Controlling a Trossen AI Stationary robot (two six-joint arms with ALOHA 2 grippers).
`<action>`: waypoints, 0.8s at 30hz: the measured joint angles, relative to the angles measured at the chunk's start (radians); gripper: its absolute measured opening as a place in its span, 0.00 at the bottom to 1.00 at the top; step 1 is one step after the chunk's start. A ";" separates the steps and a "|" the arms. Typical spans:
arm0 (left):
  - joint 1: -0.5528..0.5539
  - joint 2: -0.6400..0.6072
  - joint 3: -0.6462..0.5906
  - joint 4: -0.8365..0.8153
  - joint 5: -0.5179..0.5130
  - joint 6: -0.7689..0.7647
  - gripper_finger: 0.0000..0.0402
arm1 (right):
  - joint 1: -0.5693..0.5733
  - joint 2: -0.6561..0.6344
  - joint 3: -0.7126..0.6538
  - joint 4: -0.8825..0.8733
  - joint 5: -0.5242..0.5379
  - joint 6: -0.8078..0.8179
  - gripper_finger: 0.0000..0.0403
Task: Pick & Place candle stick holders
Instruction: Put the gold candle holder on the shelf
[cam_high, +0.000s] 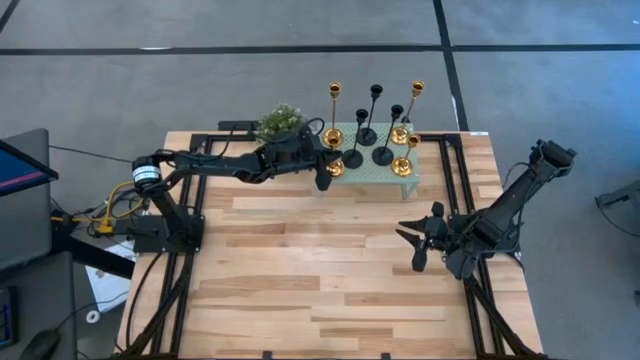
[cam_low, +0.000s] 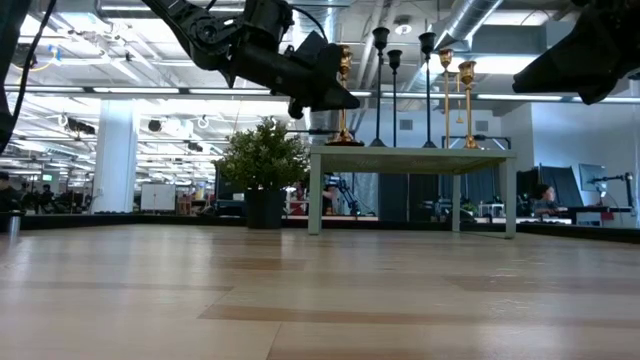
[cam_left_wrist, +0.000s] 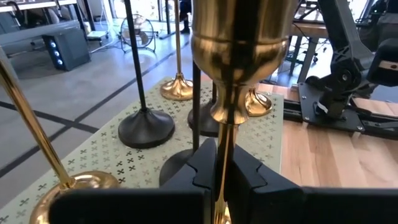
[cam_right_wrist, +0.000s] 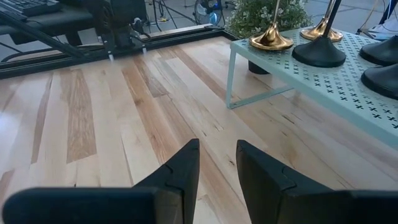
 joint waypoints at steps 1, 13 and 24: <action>0.000 0.000 0.000 -0.002 0.000 0.000 0.03 | 0.000 0.000 0.000 0.000 0.000 0.000 0.24; 0.000 0.000 -0.016 -0.007 -0.003 -0.005 0.03 | 0.000 0.000 0.000 0.000 0.000 0.000 0.24; 0.000 0.000 -0.018 -0.005 -0.003 -0.008 0.13 | 0.000 0.000 0.000 0.000 0.000 0.000 0.24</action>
